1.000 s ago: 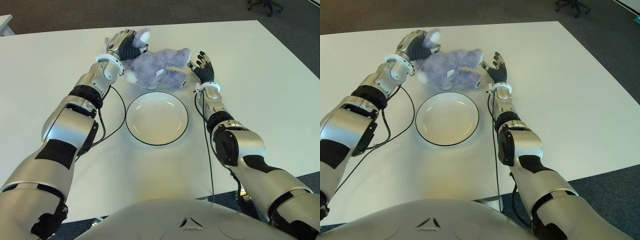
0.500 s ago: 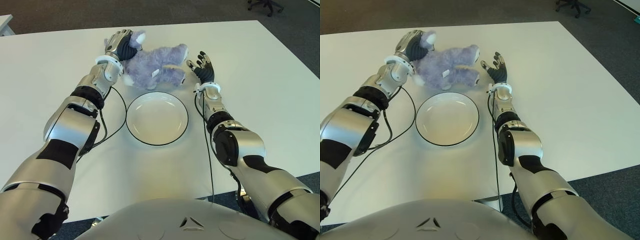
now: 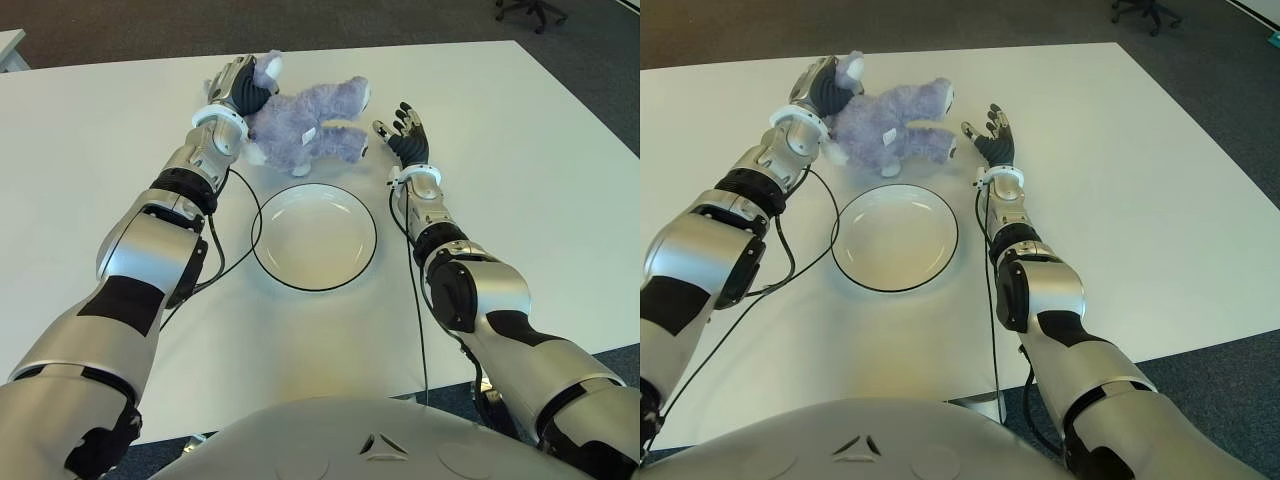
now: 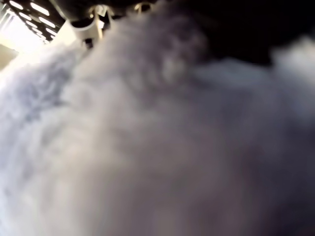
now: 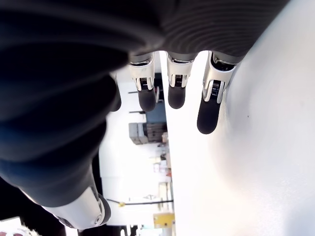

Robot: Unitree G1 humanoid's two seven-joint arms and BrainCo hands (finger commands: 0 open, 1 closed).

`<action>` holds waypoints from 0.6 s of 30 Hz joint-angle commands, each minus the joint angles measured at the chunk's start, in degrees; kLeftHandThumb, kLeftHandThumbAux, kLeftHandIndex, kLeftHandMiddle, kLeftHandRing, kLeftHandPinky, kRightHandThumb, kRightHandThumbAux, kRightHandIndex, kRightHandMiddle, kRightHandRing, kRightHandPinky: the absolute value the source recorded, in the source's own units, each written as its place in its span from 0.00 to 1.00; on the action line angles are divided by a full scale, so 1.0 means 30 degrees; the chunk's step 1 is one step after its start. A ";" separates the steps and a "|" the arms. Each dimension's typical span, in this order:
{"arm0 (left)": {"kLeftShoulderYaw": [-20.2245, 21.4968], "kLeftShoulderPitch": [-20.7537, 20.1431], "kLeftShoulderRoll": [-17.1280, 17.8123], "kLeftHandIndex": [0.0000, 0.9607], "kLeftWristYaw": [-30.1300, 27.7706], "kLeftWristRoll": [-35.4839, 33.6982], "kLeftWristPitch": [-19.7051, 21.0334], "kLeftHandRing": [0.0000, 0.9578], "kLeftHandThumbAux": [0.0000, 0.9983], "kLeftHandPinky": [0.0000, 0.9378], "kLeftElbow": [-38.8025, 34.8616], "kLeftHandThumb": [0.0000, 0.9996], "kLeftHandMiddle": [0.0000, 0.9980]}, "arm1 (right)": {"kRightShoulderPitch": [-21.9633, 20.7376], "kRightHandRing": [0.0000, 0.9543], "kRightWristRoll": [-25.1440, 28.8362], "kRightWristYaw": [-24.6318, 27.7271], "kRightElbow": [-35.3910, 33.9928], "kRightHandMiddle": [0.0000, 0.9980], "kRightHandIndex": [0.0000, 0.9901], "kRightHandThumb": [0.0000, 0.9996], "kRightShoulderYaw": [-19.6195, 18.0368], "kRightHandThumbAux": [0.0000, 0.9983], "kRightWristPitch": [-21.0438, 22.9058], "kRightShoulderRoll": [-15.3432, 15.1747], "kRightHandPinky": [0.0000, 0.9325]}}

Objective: Put the doll into the plate.

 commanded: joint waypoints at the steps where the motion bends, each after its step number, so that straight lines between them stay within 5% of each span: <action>1: 0.0049 0.0097 -0.0100 0.88 -0.0330 -0.0069 0.0779 0.93 0.66 0.95 -0.0142 0.85 0.89 | 0.1143 0.00 0.0334 0.0070 0.0789 0.00 0.06 0.36 -0.0222 0.79 0.0766 0.0179 0.00; 18: 0.0105 0.0204 -0.0073 0.91 -0.0534 -0.0182 0.1032 0.94 0.64 0.95 -0.0689 0.92 0.92 | 0.1136 0.00 0.0120 -0.0117 0.0803 0.01 0.08 0.36 -0.0045 0.80 0.0739 0.0127 0.00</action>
